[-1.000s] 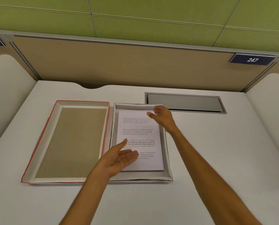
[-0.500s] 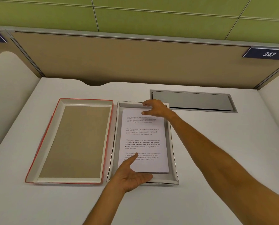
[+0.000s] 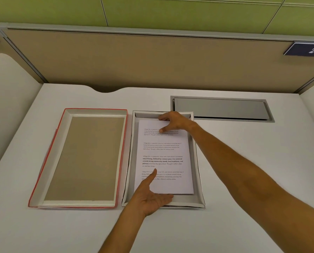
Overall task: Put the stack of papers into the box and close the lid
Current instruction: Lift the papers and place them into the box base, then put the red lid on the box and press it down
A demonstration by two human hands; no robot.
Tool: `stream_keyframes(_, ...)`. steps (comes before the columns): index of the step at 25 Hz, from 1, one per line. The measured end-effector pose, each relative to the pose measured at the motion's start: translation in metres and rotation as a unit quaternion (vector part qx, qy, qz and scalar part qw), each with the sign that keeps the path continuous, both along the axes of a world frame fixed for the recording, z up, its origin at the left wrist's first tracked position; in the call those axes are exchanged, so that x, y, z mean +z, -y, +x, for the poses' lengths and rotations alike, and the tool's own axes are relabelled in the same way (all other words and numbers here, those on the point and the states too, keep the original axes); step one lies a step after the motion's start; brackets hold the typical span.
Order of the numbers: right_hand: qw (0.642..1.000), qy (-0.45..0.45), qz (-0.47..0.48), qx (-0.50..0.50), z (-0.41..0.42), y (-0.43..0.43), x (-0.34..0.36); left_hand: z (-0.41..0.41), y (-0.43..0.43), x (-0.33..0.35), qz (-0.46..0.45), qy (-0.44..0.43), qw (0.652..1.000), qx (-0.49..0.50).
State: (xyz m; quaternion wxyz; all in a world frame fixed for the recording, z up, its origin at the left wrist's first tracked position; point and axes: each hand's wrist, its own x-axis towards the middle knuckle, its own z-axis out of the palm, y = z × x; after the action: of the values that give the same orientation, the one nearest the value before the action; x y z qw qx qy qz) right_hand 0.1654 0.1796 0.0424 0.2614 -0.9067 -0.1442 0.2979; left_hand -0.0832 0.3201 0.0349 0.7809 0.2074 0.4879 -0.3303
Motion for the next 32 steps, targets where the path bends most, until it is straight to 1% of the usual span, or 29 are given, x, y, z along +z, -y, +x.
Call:
stream_keyframes(5, 1.000, 0.012, 0.011, -0.014, -0.001, 0.000, -0.004, 0.000, 0.001, 0.000, -0.007, 0.004, 1.000, 0.010)
stream_keyframes(16, 1.000, 0.023, 0.006, -0.011, -0.001, -0.001, -0.005, -0.001, -0.001, 0.000, -0.022, 0.016, 0.999, 0.021)
stream_keyframes(18, 1.000, 0.026, 0.005, -0.005, -0.002, 0.000, -0.005, -0.004, 0.000, 0.000, -0.027, 0.015, 0.999, 0.036)
stream_keyframes(21, 1.000, 0.017, 0.004, 0.012, 0.000, 0.001, 0.000, -0.010, -0.001, 0.001, -0.058, 0.027, 0.996, 0.063)
stream_keyframes(25, 0.999, 0.003, 0.000, 0.037, 0.003, 0.001, 0.010, -0.013, -0.006, 0.006, -0.054, 0.042, 0.997, 0.041)
stream_keyframes(28, 1.000, -0.009, 0.029, 0.007, 0.001, -0.001, 0.021, -0.016, -0.019, 0.012, -0.077, 0.060, 0.995, 0.026)
stream_keyframes(30, 0.997, -0.004, 0.071, -0.032, -0.006, -0.008, 0.030, -0.013, -0.036, 0.019, -0.092, 0.079, 0.992, 0.031)
stream_keyframes(32, 0.988, 0.005, 0.132, -0.079, -0.022, -0.026, 0.036, -0.003, -0.060, 0.025, -0.042, 0.110, 0.992, 0.046)
